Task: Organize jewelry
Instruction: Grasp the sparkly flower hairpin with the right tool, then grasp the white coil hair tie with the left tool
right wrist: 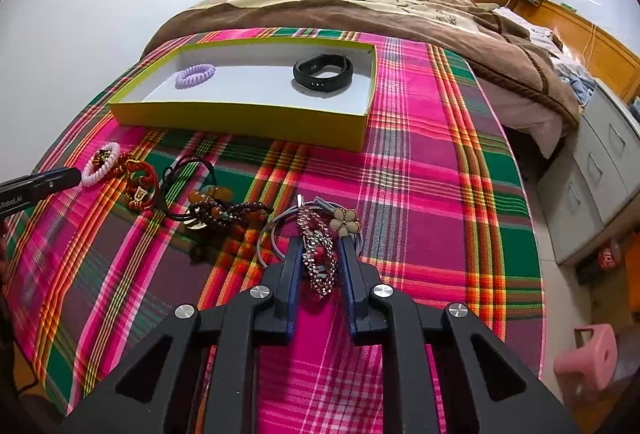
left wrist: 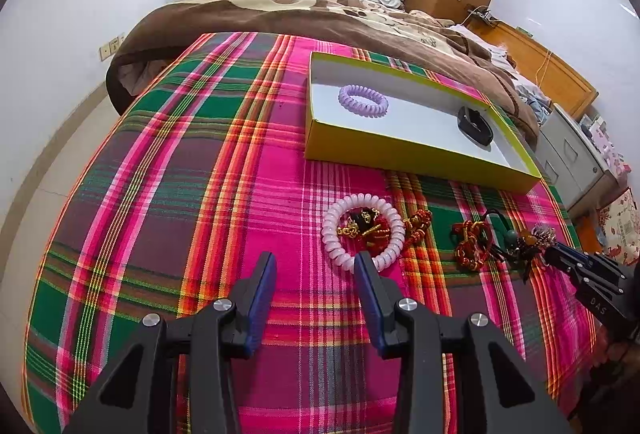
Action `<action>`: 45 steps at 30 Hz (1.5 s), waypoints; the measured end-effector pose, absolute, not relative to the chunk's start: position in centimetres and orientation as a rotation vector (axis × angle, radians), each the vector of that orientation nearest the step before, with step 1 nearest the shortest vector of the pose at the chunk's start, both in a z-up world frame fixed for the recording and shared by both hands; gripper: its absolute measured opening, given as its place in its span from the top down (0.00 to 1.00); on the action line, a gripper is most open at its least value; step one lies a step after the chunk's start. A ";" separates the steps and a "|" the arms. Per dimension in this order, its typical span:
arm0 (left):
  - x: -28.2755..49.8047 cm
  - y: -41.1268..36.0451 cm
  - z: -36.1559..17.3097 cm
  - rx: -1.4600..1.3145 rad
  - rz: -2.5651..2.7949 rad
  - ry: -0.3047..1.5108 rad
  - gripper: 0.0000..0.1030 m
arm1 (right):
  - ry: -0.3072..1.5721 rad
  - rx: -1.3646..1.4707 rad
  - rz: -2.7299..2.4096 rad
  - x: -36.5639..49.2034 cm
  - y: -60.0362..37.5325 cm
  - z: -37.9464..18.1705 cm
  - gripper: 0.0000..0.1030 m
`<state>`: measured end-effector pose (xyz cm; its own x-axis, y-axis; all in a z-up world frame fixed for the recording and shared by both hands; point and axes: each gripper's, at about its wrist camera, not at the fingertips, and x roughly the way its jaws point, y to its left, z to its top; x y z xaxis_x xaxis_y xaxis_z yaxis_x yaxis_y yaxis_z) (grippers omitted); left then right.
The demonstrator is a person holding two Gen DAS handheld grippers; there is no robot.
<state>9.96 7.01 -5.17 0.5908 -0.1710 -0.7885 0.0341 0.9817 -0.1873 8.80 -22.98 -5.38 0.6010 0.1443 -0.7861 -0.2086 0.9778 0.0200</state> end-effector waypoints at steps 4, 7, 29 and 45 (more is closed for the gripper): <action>10.0 7.1 -5.1 -0.157 -0.120 0.931 0.61 | 0.882 -0.048 0.208 8.5 -23.4 -4.8 0.89; 10.1 7.2 -5.0 -0.157 -0.122 0.931 0.61 | 0.866 -0.026 0.215 8.2 -23.7 -4.5 0.90; 12.2 5.9 -5.4 0.045 -0.029 0.997 0.60 | 0.760 0.059 0.254 7.3 -23.3 -1.3 0.90; 12.4 4.6 -5.3 0.092 -0.105 0.985 0.91 | 0.768 0.075 0.254 7.3 -23.1 -1.6 0.89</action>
